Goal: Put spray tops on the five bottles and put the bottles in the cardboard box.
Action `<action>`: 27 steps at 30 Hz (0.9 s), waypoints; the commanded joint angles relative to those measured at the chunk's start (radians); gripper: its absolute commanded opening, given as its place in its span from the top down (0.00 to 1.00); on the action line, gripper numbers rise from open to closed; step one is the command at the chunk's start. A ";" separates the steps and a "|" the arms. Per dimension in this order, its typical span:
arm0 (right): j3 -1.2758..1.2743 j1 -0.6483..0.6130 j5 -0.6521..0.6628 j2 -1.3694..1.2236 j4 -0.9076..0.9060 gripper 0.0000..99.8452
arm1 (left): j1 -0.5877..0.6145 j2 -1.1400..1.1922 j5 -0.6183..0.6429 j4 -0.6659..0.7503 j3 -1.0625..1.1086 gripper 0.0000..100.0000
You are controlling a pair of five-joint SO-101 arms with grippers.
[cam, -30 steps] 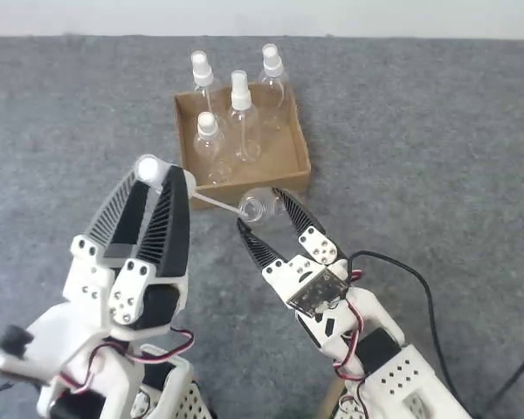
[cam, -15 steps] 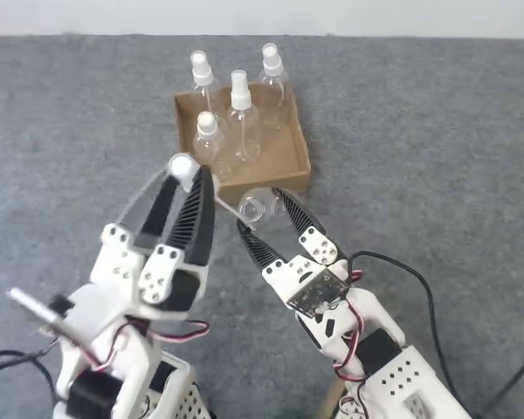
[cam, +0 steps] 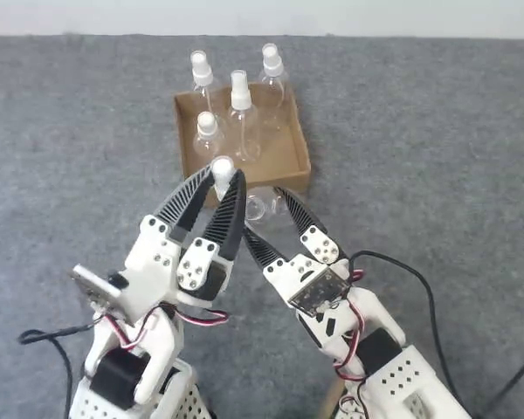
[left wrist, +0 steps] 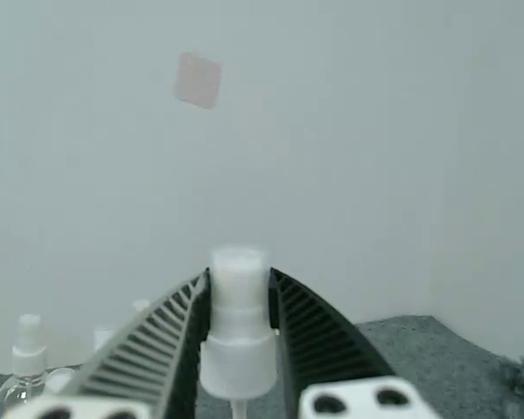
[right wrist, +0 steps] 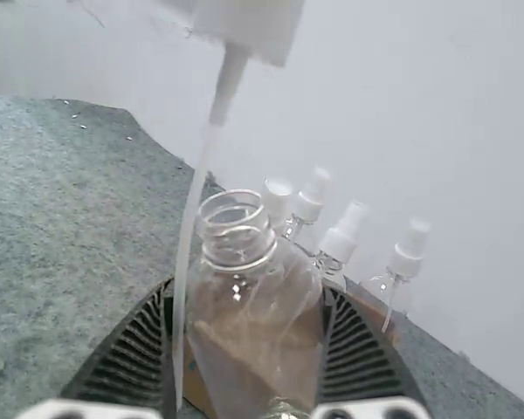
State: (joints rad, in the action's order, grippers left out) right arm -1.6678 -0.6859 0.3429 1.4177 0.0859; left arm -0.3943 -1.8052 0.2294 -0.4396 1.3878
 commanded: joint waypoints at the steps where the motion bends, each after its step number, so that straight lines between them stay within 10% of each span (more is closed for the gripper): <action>1: -0.023 0.010 -0.003 0.019 0.021 0.99 | 0.028 -0.015 -0.005 0.035 -0.147 0.99; 27: -0.023 0.010 -0.003 0.016 0.021 0.99 | 0.032 -0.015 -0.006 0.021 -0.266 0.99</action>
State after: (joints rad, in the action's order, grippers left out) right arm -1.6678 -0.6889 0.3429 1.4177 0.0859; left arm -0.3667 -1.8052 0.2294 -0.4365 1.1270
